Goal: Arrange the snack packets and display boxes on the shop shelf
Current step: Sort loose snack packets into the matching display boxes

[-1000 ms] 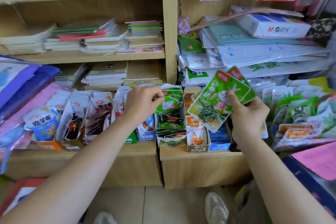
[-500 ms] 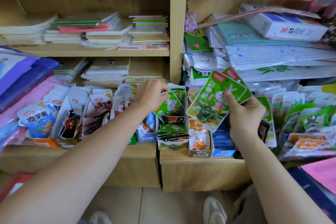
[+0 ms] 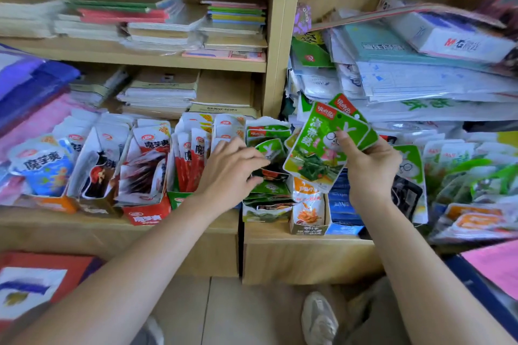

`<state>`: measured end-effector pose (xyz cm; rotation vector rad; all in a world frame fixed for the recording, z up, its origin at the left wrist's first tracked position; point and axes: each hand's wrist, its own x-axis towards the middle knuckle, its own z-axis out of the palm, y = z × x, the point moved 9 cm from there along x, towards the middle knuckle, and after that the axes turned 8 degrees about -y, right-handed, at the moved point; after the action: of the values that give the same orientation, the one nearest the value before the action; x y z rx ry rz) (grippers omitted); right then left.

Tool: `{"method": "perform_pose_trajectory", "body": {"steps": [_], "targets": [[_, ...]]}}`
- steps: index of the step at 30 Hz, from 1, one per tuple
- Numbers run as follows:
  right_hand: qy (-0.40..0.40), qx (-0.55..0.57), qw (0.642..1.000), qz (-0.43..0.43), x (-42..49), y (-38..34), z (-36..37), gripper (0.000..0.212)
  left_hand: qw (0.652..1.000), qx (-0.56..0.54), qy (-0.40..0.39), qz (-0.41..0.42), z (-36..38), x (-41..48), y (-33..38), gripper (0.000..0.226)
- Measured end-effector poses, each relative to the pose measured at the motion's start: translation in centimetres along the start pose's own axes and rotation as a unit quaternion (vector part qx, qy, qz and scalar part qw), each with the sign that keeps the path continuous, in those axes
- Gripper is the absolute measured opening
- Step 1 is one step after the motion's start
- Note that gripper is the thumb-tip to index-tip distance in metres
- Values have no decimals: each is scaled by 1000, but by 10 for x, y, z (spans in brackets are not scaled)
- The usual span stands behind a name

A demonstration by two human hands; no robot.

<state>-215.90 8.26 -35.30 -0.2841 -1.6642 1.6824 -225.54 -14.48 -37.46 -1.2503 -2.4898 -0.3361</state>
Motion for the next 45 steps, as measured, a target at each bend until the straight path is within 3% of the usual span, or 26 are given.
{"method": "perform_pose_trajectory", "body": {"steps": [3, 7, 11, 15, 22, 24, 27, 30, 33, 36, 39, 41, 45], "targets": [[11, -10, 1000, 5, 1, 2, -10, 7, 999, 30, -27, -16, 9, 8, -5, 41], [17, -19, 1000, 4, 0, 2, -17, 6, 999, 31, -4, -20, 10, 11, -7, 14], [25, -2, 1000, -4, -1, -1, -21, 7, 995, -61, 51, -60, -9, 13, -18, 10], [1, 30, 999, -31, -3, -12, -11, 4, 960, -180, 165, -139, -42, 1, -43, 4], [-83, 51, 994, -48, -12, -10, 50, 11, 907, -228, 269, -231, -82, -32, -76, 4], [-142, 8, 989, -45, -10, 2, 68, 13, 887, -265, 274, -260, -87, -45, -92, 3], [-255, -148, 955, -33, -8, 34, 90, 16, 849, -341, 282, -288, -85, -66, -114, 8], [-278, -295, 914, -36, 1, 52, 93, 20, 834, -366, 283, -302, -85, -79, -119, 13], [-259, -400, 879, -17, 2, 55, 93, 49, 836, -370, 285, -288, -89, -81, -110, 15], [-201, -365, 909, -14, -1, 41, 86, 80, 848, -359, 284, -268, -92, -79, -100, 10], [-168, -259, 951, -5, -6, 27, 69, 71, 855, -354, 280, -256, -94, -78, -90, 6], [-179, -214, 960, 7, -15, 21, 60, 59, 859, -355, 273, -245, -94, -77, -84, 5], [-260, -251, 933, -8, -36, 20, 58, 48, 883, -326, 257, -221, -97, -76, -70, 3]]}}
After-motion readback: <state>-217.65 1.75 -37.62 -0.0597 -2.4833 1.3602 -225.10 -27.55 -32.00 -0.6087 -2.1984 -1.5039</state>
